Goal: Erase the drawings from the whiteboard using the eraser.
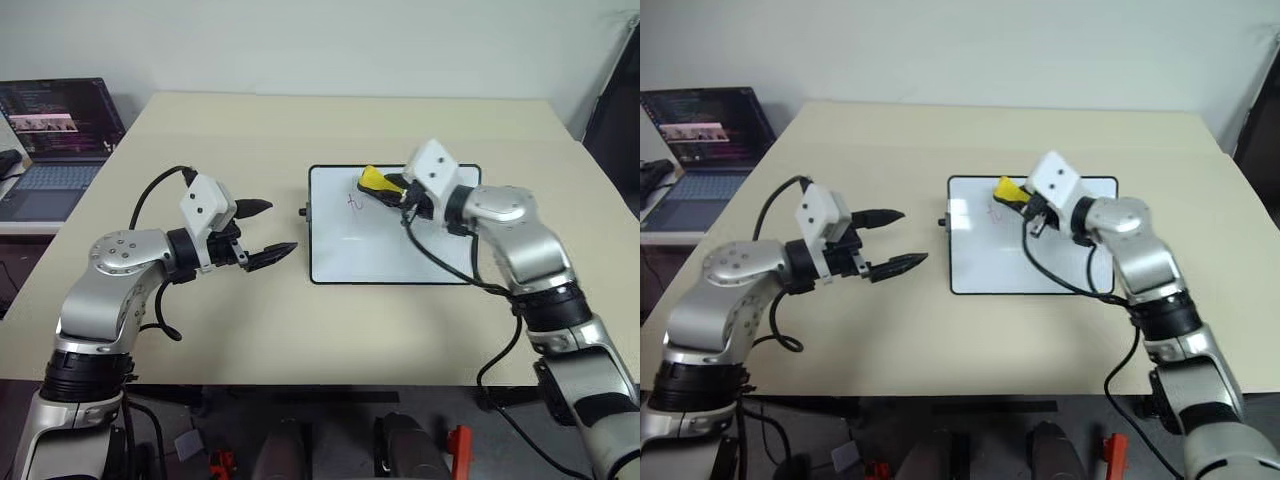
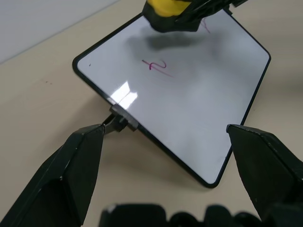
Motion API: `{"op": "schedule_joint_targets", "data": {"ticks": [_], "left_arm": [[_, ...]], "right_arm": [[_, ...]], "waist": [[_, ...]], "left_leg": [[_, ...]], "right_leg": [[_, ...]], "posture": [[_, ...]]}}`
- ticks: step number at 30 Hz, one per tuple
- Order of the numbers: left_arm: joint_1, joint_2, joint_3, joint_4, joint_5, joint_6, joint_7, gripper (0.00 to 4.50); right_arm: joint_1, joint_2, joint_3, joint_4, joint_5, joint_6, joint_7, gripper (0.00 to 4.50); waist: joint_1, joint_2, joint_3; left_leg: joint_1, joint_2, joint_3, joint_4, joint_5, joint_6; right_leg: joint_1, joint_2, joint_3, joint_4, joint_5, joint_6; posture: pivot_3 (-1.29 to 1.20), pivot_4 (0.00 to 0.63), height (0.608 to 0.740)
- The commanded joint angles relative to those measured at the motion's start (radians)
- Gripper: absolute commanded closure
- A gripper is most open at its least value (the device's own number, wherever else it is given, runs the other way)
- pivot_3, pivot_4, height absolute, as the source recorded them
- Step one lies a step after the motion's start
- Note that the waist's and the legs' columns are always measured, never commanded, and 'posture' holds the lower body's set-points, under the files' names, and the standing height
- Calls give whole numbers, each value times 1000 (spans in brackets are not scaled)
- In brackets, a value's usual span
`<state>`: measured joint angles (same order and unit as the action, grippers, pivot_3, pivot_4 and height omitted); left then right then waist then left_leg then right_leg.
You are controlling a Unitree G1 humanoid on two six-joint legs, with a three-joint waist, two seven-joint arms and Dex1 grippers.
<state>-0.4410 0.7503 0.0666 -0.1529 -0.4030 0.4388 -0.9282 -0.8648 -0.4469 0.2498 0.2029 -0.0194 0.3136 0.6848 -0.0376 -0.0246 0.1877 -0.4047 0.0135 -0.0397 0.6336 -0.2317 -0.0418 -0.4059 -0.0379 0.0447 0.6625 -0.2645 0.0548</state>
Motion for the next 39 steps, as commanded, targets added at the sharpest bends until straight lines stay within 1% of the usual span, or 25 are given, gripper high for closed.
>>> {"op": "schedule_joint_targets", "data": {"ticks": [1, 4, 7, 11, 13, 14, 16, 18, 21, 23, 25, 28, 29, 30, 32, 35, 37, 39], "left_arm": [[3, 13, 28, -25, 4, -23, 5, 0], [31, 13, 41, -49, -1, -18, 14, 0], [61, 8, 47, -74, -4, -13, 28, 0], [75, 7, 52, -91, -11, -7, 41, 0], [79, 8, 54, -94, -12, -7, 42, 0], [80, 9, 55, -94, -12, -7, 43, 0], [80, 11, 55, -94, -14, -7, 45, 0], [77, 13, 54, -92, -14, -7, 44, 0], [68, 13, 48, -83, -12, -11, 42, 0], [60, 11, 43, -74, -10, -14, 38, 0], [52, 10, 39, -68, -9, -17, 37, 0], [46, 8, 36, -65, -10, -19, 34, 0], [45, 8, 35, -63, -9, -20, 33, 0], [43, 8, 35, -61, -9, -21, 33, 0], [38, 7, 32, -55, -7, -23, 30, 0], [32, 5, 29, -47, -4, -27, 26, 0], [28, 5, 27, -42, -2, -29, 24, 0], [26, 4, 25, -38, 0, -32, 21, 0]], "right_arm": [[-46, 24, 26, 82, -73, -87, -49, 3802], [-69, 29, 74, 185, -159, -132, -80, 3802], [-66, 38, 119, 227, -210, -123, -67, 3802], [13, 18, 188, 147, -221, -96, 67, 3803], [56, 16, 201, 103, -215, -83, 105, 3804], [74, 16, 206, 86, -216, -78, 118, 3805], [91, 21, 201, 72, -220, -67, 116, 3806], [76, 33, 178, 94, -229, -67, 76, 3807], [16, 56, 127, 162, -236, -78, -23, 3807], [-50, 68, 80, 240, -248, -85, -142, 3807], [-86, 69, 58, 293, -253, -99, -214, 3808], [-88, 77, 42, 307, -253, -102, -242, 3808], [-76, 77, 47, 297, -255, -100, -231, 3808], [-59, 76, 55, 280, -255, -97, -212, 3808], [11, 59, 102, 195, -242, -86, -104, 3809], [122, 26, 136, 49, -209, -60, 24, 3810], [191, -1, 133, -47, -180, -40, 86, 3810], [228, -16, 113, -107, -155, -17, 117, 3810]], "waist": [[4, 0, 0], [4, 0, 0], [3, -1, -1], [2, -1, -2], [2, -1, -2], [2, -1, -2], [2, -1, -2], [2, -1, -2], [2, -1, -2], [0, -1, -2], [0, -1, -2], [8, -2, -2], [7, -2, -2], [6, -2, -2], [5, -2, -3], [4, -3, -4], [4, -4, -4], [3, -4, -4]], "left_leg": [[0, 0, 0, 0, 0, 0], [0, 0, 0, 0, 0, 0], [3, 0, 0, 1, 0, 0], [6, 1, -1, 2, 0, 1], [10, 1, -2, 4, 0, 1], [15, 1, -3, 4, 0, 1], [19, 1, -2, 4, 0, 1], [20, 1, -2, 5, 1, 1], [21, 2, -3, 7, 1, 2], [21, 2, -2, 7, 2, 4], [20, 2, -2, 8, 4, 6], [20, 2, -3, 8, 5, 6], [19, 2, -3, 8, 4, 6], [18, 2, -2, 7, 4, 6], [16, 2, -2, 7, 4, 6], [17, 2, -3, 5, 4, 6], [17, 2, -3, 3, 4, 6], [17, 2, -3, 2, 4, 6]], "right_leg": [[0, 0, 0, 0, 0, 0], [-1, 0, 0, 1, 0, 0], [2, 0, 0, 3, 0, -1], [5, 1, 0, 4, 1, -2], [11, 2, -2, 3, 1, -2], [17, 2, -2, 2, 1, -2], [19, 2, -1, 2, 0, -1], [21, 2, -1, 3, -1, 2], [21, 3, -1, 3, 0, 2], [21, 3, -1, 3, 2, 1], [21, 3, -1, 3, 3, -2], [21, 3, -1, 1, 3, -3], [21, 3, -1, 1, 5, -7], [20, 3, 0, 1, 6, -6], [18, 3, -1, 1, 6, -4], [18, 3, -2, 1, 6, -4], [18, 3, -2, 0, 6, -4], [18, 3, -2, 0, 5, -4]], "posture": [[0, 150, 740], [0, 150, 740], [0, 150, 740], [0, 150, 740], [0, 150, 740], [0, 150, 740], [0, 150, 740], [0, 150, 740], [0, 150, 740], [0, 150, 740], [0, 150, 740], [0, 150, 740], [0, 150, 740], [0, 150, 740], [0, 150, 740], [0, 150, 740], [0, 150, 740], [0, 150, 740]]}}
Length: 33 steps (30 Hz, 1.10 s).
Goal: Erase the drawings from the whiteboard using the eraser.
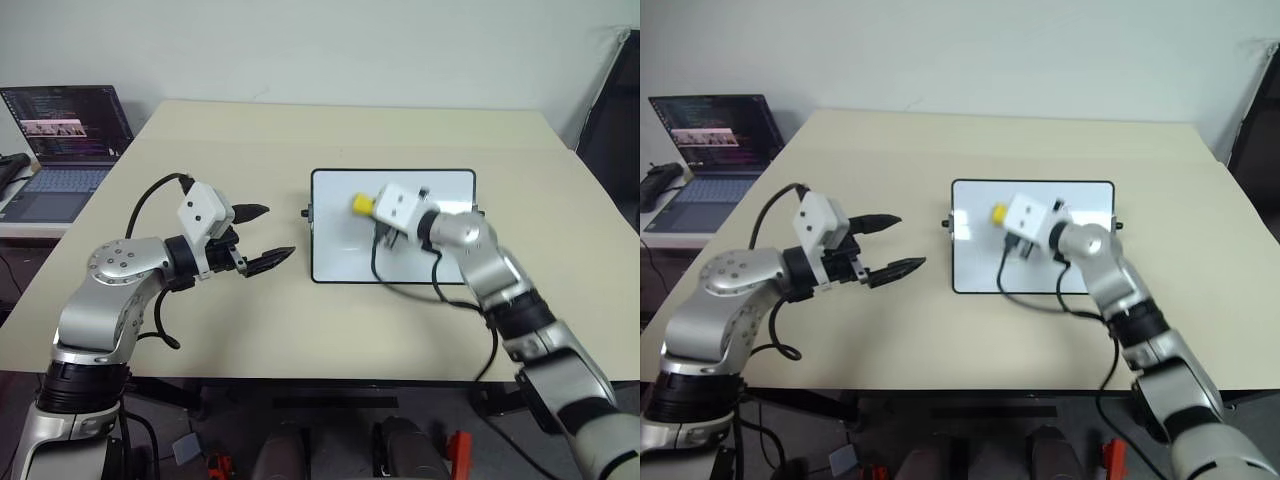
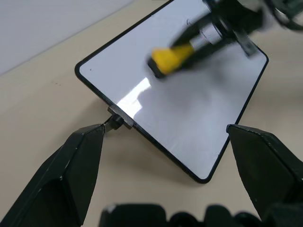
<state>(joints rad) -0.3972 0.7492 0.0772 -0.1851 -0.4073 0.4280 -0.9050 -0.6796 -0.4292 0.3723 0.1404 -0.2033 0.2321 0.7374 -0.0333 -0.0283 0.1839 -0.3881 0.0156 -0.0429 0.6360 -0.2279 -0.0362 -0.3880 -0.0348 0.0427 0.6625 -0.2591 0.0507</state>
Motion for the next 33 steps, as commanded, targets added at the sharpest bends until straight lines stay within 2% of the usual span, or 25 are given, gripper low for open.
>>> {"op": "schedule_joint_targets", "data": {"ticks": [1, 5, 8, 15, 19, 25, 33], "left_arm": [[-19, 5, 13, -4, 4, -22, -4, 0], [-27, 11, 17, -3, 0, -14, -12, 0], [-37, 34, 33, 5, -7, -12, -33, 0], [-85, 70, 51, 33, -13, -19, -69, 0], [-87, 73, 51, 44, -9, -18, -78, 0], [-83, 66, 39, 63, -1, -19, -79, 0], [-85, 67, 39, 59, 3, -20, -72, 0]], "right_arm": [[55, -41, -50, -85, 71, 82, 81, 3810], [55, -86, -245, -239, 260, 214, 130, 3811], [100, -243, -443, -368, 430, 312, 248, 3811], [234, -456, -634, -271, 483, 255, 307, 3811], [319, -519, -691, -254, 513, 223, 348, 3811], [350, -544, -739, -249, 557, 215, 355, 3811], [362, -578, -727, -234, 561, 206, 360, 3811]], "waist": [[-3, 0, 0], [0, 2, 2], [4, 3, 3], [5, 2, 3], [0, 3, 3], [-4, 3, 3], [1, 3, 3]], "left_leg": [[0, 0, 0, 0, 0, 0], [-1, 0, 0, 0, 0, 0], [-7, 0, -1, 1, 0, 0], [-12, -2, -3, -4, -1, -2], [-13, -2, 1, -6, -1, -2], [-12, -2, 3, -6, -1, -2], [-12, -2, 3, -6, -1, -2]], "right_leg": [[0, 0, 0, 0, 0, 0], [-1, 0, 0, 0, -3, 5], [-5, 0, -1, -1, -3, 4], [-8, -2, -3, -6, -3, 2], [-12, -3, 0, -5, -4, 3], [-13, -2, 1, -3, -4, 3], [-13, -2, 1, -3, -4, 3]], "posture": [[0, 150, 740], [0, 150, 740], [0, 150, 740], [0, 150, 740], [0, 150, 740], [0, 150, 740], [0, 150, 740]]}}
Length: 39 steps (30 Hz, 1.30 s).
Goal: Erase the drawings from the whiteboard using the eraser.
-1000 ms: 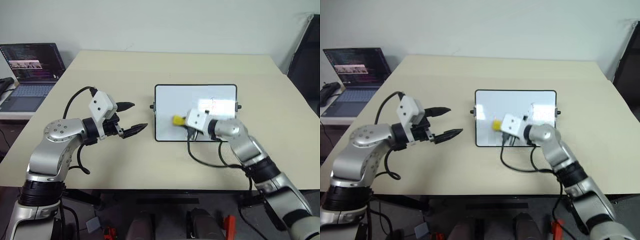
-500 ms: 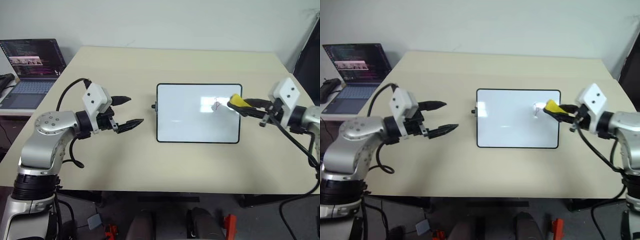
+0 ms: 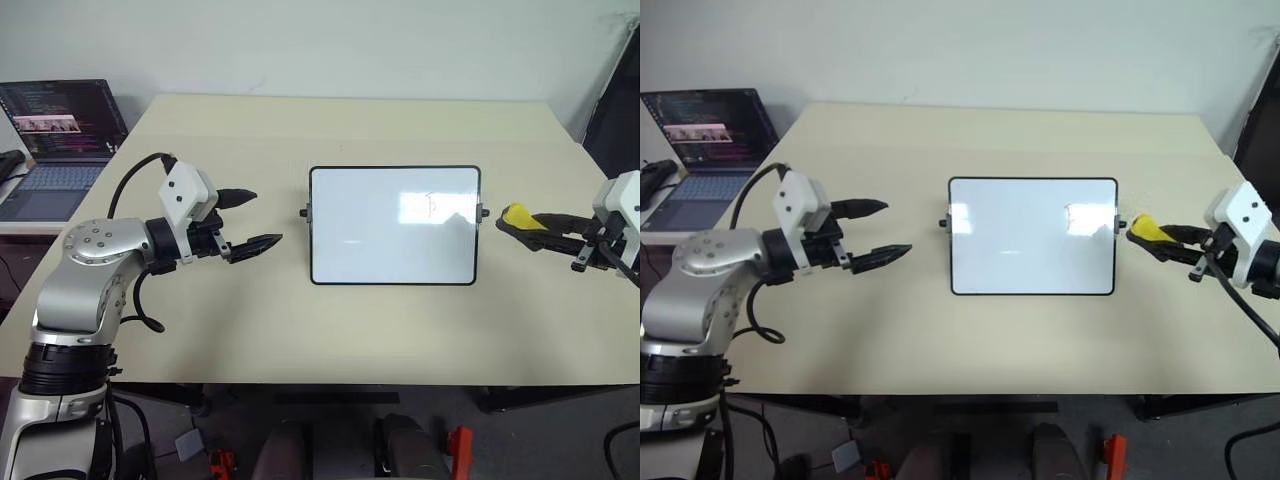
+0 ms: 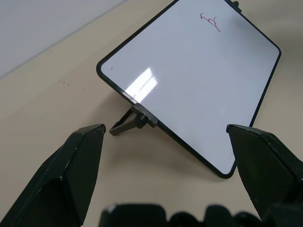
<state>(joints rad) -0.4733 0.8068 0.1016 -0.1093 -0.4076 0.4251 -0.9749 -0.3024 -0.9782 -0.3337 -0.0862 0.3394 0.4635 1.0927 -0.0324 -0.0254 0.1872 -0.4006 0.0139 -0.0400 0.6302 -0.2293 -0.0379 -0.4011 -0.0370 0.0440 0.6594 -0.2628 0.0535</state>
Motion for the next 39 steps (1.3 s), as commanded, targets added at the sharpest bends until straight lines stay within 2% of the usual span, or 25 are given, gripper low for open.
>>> {"op": "schedule_joint_targets", "data": {"ticks": [1, 26, 33, 36, 39], "left_arm": [[-10, 9, 15, -19, 3, -17, 0, 0], [-28, -2, -4, -7, 10, -17, 0, 0], [-38, -13, -15, -5, 11, -18, 0, 0], [-42, -31, -30, 1, 18, -22, 2, 0], [-39, -37, -36, 1, 24, -25, 3, 0]], "right_arm": [[-22, -30, -18, -3, 17, -28, 4, 3811], [-17, -20, 31, -35, 22, -16, -3, 3811], [-159, 123, 149, -68, -8, -24, -143, 3811], [-266, 244, 281, 9, -138, -70, -281, 3811], [-308, 285, 347, 93, -228, -130, -336, 3811]], "waist": [[0, 0, 0], [0, 0, 0], [-6, 0, 0], [-8, 0, 0], [-6, 0, 0]], "left_leg": [[0, 0, 0, 0, 0, 0], [0, 0, 0, 1, 0, 0], [0, 0, 0, 2, 0, 0], [0, 0, 0, 3, 0, 0], [0, 0, 0, 3, 0, 0]], "right_leg": [[0, 0, 0, 0, 0, 0], [0, 0, 0, 1, 0, 0], [-1, 0, 1, 4, 0, 0], [-1, 1, 1, 5, 0, 0], [-2, 0, 1, 5, 0, 0]], "posture": [[0, 150, 740], [0, 150, 740], [0, 150, 740], [0, 150, 740], [0, 150, 740]]}}
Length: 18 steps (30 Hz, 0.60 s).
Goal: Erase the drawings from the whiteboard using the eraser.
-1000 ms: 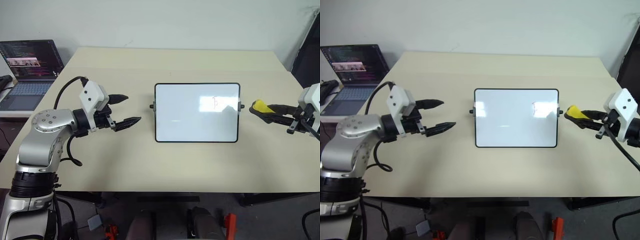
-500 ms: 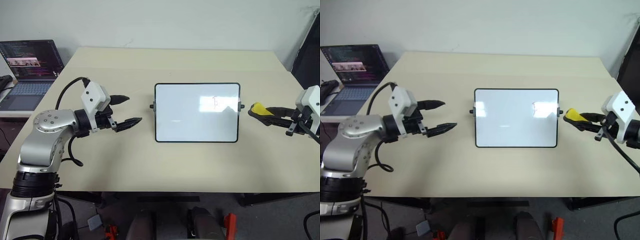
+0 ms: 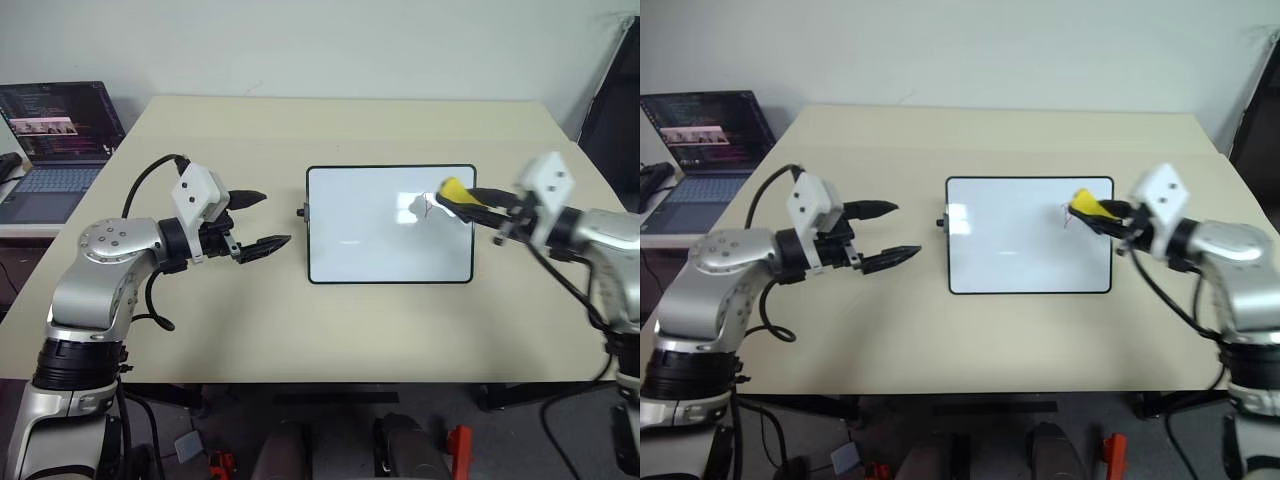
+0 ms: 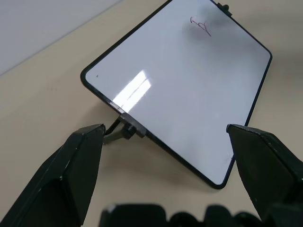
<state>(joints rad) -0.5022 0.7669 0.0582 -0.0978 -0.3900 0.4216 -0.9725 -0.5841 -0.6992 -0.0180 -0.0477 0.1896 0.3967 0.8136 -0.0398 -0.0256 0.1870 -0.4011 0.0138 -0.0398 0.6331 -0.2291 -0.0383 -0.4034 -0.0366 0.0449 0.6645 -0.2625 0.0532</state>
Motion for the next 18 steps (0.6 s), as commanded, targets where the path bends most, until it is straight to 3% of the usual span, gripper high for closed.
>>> {"op": "schedule_joint_targets", "data": {"ticks": [1, 7, 15, 18], "left_arm": [[-8, 1, 8, -12, 6, -21, 1, 0], [12, -1, 14, -33, 2, -14, 5, 0], [23, 1, 21, -48, 0, -8, 10, 0], [18, -2, 18, -45, 0, -8, 9, 0]], "right_arm": [[-38, 16, 42, 88, -101, -81, -78, 3811], [-125, 56, 83, 284, -225, -183, -203, 3811], [-148, 33, 111, 387, -300, -243, -201, 3811], [-108, 35, 142, 333, -289, -221, -131, 3811]], "waist": [[6, 0, 0], [9, 0, 0], [7, 0, 0], [8, 0, 0]], "left_leg": [[-1, 0, 0, 0, 0, 0], [-2, -1, 1, 0, 0, 0], [-1, 0, 0, 2, 0, 0], [-1, 0, 0, 6, 0, 0]], "right_leg": [[-1, 0, 0, 0, 0, 0], [-2, -1, 0, -1, 0, 0], [0, -1, 0, 1, 0, 0], [2, -1, 0, 1, 1, 1]], "posture": [[0, 150, 740], [0, 150, 740], [0, 150, 740], [0, 150, 740]]}}
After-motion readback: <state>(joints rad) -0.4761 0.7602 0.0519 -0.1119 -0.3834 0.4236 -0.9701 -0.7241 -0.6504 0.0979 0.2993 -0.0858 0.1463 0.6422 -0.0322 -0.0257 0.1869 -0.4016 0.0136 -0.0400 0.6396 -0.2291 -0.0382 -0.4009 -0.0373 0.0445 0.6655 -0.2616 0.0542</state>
